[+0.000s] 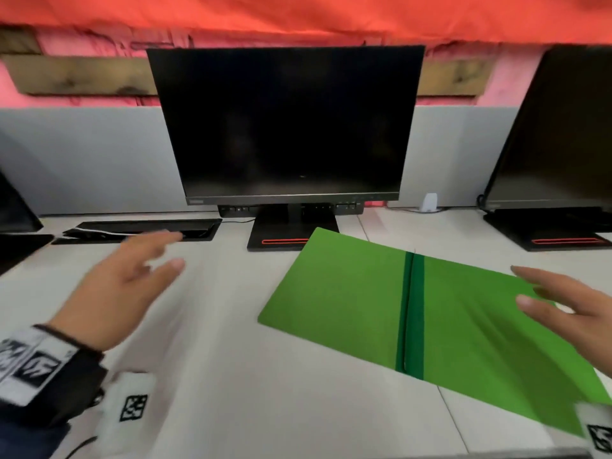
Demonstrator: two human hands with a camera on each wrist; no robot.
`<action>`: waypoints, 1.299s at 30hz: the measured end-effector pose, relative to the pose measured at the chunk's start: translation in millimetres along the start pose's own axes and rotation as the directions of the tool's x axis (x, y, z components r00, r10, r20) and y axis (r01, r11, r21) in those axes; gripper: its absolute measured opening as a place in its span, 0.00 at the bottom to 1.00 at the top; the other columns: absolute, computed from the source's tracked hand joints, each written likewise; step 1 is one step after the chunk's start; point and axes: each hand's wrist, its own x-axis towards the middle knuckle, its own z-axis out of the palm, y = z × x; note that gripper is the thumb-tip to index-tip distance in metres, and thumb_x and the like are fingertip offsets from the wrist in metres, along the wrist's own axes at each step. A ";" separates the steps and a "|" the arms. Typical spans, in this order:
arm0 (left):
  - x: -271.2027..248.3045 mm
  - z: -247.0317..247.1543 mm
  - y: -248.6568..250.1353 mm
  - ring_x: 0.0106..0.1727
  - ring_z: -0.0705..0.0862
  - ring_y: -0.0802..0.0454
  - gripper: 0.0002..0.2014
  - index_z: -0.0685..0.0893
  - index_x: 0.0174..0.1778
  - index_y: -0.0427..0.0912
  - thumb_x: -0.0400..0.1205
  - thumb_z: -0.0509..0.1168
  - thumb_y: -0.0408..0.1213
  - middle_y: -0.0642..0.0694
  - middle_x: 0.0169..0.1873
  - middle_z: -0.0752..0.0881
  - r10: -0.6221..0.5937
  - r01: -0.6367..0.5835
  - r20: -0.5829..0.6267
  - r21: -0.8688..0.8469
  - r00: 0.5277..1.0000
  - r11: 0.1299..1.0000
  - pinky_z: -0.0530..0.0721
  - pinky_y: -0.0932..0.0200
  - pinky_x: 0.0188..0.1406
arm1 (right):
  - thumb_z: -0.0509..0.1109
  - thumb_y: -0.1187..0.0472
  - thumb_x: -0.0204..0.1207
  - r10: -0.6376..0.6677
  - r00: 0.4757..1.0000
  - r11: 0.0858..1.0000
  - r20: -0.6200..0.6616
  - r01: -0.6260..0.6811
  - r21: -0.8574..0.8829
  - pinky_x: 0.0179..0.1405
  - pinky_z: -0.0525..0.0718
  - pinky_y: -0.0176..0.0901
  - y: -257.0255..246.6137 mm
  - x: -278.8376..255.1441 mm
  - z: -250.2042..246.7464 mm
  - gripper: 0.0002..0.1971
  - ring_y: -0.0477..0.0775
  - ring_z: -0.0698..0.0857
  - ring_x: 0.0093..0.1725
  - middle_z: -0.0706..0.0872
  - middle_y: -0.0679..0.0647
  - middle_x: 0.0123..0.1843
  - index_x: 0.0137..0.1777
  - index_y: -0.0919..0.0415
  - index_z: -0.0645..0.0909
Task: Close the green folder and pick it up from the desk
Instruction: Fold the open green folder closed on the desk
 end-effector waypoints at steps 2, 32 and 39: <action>5.9 29.5 4.9 0.70 0.85 0.46 0.18 0.78 0.57 0.79 0.89 0.71 0.43 0.48 0.72 0.86 -0.104 0.096 0.221 0.046 0.970 0.994 0.78 0.58 0.70 | 0.56 0.13 0.44 0.098 0.980 0.994 -0.174 -0.106 -0.041 0.59 0.79 0.55 38.3 15.5 3.9 0.27 0.53 0.80 0.59 0.82 0.53 0.69 0.48 0.05 0.67; 39.4 147.3 -12.3 0.25 0.76 0.47 0.10 0.77 0.44 0.34 0.90 0.67 0.22 0.28 0.38 0.83 -0.536 0.633 0.396 -0.168 0.746 0.756 0.73 0.68 0.07 | 0.66 0.69 0.77 0.386 0.909 0.570 0.155 -0.367 0.735 0.38 0.86 0.56 106.5 33.3 -34.1 0.04 0.65 0.88 0.37 0.86 0.71 0.43 0.49 0.70 0.78; 26.0 113.7 52.0 0.31 0.89 0.36 0.10 0.87 0.48 0.37 0.93 0.65 0.35 0.26 0.49 0.90 -0.370 0.477 0.301 -0.543 0.879 0.691 0.90 0.53 0.20 | 0.63 0.71 0.78 0.361 0.929 0.563 0.078 -0.283 0.776 0.44 0.88 0.60 118.9 41.9 -18.6 0.16 0.65 0.89 0.38 0.87 0.77 0.53 0.62 0.82 0.72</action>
